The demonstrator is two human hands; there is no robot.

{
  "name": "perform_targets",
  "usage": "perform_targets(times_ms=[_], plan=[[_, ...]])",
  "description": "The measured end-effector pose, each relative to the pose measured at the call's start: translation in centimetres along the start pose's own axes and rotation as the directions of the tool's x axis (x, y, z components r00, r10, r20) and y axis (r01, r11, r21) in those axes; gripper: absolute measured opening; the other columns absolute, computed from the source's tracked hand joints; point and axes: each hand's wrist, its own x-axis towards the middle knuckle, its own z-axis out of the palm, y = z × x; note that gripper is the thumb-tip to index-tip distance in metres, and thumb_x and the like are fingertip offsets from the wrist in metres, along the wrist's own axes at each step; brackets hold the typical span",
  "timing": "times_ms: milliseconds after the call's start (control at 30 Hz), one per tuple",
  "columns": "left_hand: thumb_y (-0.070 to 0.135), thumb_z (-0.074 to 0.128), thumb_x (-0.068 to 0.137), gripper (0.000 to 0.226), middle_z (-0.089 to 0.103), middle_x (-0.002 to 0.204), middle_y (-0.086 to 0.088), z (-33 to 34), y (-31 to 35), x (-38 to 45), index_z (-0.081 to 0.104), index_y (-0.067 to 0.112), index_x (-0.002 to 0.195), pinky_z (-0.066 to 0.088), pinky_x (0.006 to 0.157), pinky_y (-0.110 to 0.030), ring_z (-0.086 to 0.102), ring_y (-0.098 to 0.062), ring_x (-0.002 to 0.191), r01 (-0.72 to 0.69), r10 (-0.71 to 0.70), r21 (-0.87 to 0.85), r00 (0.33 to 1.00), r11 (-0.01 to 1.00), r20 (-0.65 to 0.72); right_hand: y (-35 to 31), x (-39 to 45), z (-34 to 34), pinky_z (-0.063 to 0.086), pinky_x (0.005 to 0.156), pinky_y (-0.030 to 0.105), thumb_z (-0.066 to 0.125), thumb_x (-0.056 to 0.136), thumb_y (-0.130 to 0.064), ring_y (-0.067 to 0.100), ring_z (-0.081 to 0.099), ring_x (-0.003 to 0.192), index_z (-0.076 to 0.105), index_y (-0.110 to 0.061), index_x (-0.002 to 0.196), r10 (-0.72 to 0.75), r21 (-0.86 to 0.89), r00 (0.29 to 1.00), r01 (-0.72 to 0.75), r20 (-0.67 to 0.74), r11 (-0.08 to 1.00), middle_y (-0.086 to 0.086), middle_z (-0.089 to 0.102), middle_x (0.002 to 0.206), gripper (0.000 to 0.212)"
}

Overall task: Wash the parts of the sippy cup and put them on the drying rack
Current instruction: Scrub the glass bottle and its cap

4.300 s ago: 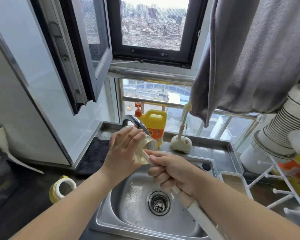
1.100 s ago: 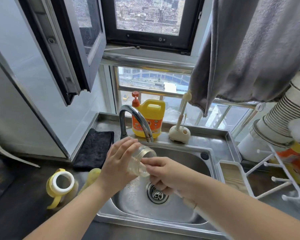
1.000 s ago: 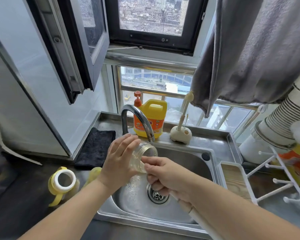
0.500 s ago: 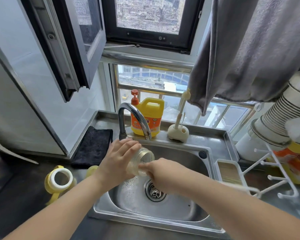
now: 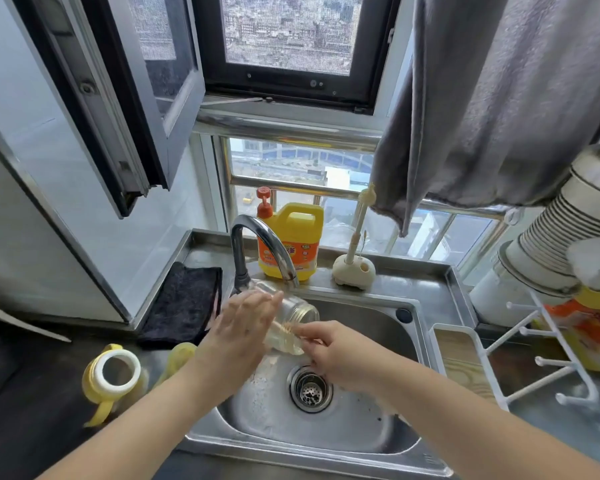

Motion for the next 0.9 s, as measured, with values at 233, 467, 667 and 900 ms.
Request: perform_targets(times_ms=[233, 467, 667, 900], plan=[[0.039, 0.089, 0.034, 0.093, 0.048, 0.117, -0.003, 0.1, -1.3, 1.4, 0.045, 0.026, 0.114, 0.048, 0.092, -0.048, 0.046, -0.027, 0.110, 0.151, -0.119, -0.176, 0.976, 0.973, 0.181, 0.2, -1.2, 0.8, 0.040, 0.063, 0.034, 0.041, 0.094, -0.009, 0.031, 0.060, 0.090, 0.043, -0.034, 0.135, -0.221, -0.584, 0.975, 0.200, 0.035, 0.787, 0.008, 0.064, 0.102, 0.047], [0.036, 0.088, 0.044, 0.090, 0.062, 0.111, -0.002, -0.1, -1.6, 0.5, 0.045, 0.020, 0.121, 0.046, 0.093, -0.041, 0.052, -0.020, 0.109, 0.151, -0.100, -0.357, 0.982, 0.922, 0.159, 0.4, -0.5, 0.9, 0.023, 0.046, 0.030, 0.043, 0.091, -0.002, 0.026, 0.049, 0.066, 0.008, -0.026, 0.151, -0.233, -0.845, 0.973, 0.117, -0.009, 0.523, 0.009, 0.045, 0.083, 0.074], [0.039, 0.089, 0.044, 0.091, 0.056, 0.114, 0.001, 0.9, -1.3, -0.1, 0.048, 0.020, 0.124, 0.053, 0.088, -0.038, 0.050, -0.018, 0.105, 0.093, -0.048, -0.314, 0.988, 0.945, 0.146, -0.4, 1.1, 1.6, 0.036, 0.059, 0.027, 0.044, 0.090, -0.002, 0.026, 0.054, 0.078, 0.056, -0.017, 0.104, -0.026, -0.648, 0.991, 0.106, 0.131, 0.754, 0.007, 0.055, 0.087, 0.024], [0.031, 0.090, 0.047, 0.087, 0.051, 0.121, -0.002, -0.7, -1.8, 0.9, 0.047, 0.015, 0.122, 0.045, 0.097, -0.037, 0.050, -0.023, 0.113, 0.122, -0.151, -0.369, 0.987, 0.921, -0.052, 0.4, 0.2, 1.3, 0.011, 0.042, 0.016, 0.035, 0.103, -0.018, 0.002, 0.021, 0.040, 0.057, -0.035, 0.120, -0.037, 0.686, 0.942, -0.215, 0.332, 0.695, -0.008, 0.030, 0.053, 0.032]])
